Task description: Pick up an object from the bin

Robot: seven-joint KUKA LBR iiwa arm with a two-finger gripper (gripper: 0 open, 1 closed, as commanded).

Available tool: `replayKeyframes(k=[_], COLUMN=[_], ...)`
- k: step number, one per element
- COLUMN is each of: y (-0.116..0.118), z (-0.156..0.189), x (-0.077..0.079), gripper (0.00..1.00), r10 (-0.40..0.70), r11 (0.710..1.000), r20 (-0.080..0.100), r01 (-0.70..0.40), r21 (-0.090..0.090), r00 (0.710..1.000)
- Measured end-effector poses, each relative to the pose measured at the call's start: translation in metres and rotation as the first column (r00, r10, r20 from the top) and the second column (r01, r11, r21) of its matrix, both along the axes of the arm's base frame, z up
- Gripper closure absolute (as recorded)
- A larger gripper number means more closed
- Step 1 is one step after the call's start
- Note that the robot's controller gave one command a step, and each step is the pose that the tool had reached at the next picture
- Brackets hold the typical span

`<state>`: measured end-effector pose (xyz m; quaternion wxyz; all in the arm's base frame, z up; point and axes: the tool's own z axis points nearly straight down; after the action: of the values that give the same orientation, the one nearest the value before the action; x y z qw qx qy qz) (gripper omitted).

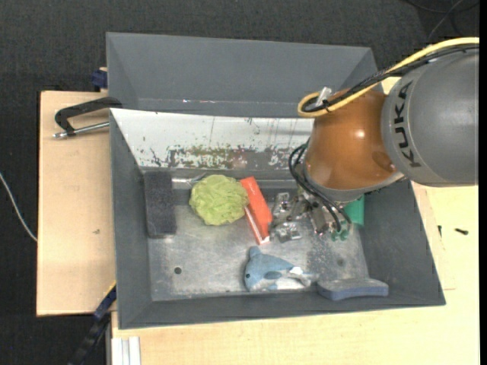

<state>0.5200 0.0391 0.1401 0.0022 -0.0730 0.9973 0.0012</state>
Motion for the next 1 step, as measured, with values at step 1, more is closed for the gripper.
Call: replayKeyframes(k=[1], y=[0.0248], z=[0.0136], x=[0.0051], gripper=[1.0], r10=[-0.049], r11=[0.999], r20=[0.001], r01=[0.049], r21=[-0.004], r00=[0.999])
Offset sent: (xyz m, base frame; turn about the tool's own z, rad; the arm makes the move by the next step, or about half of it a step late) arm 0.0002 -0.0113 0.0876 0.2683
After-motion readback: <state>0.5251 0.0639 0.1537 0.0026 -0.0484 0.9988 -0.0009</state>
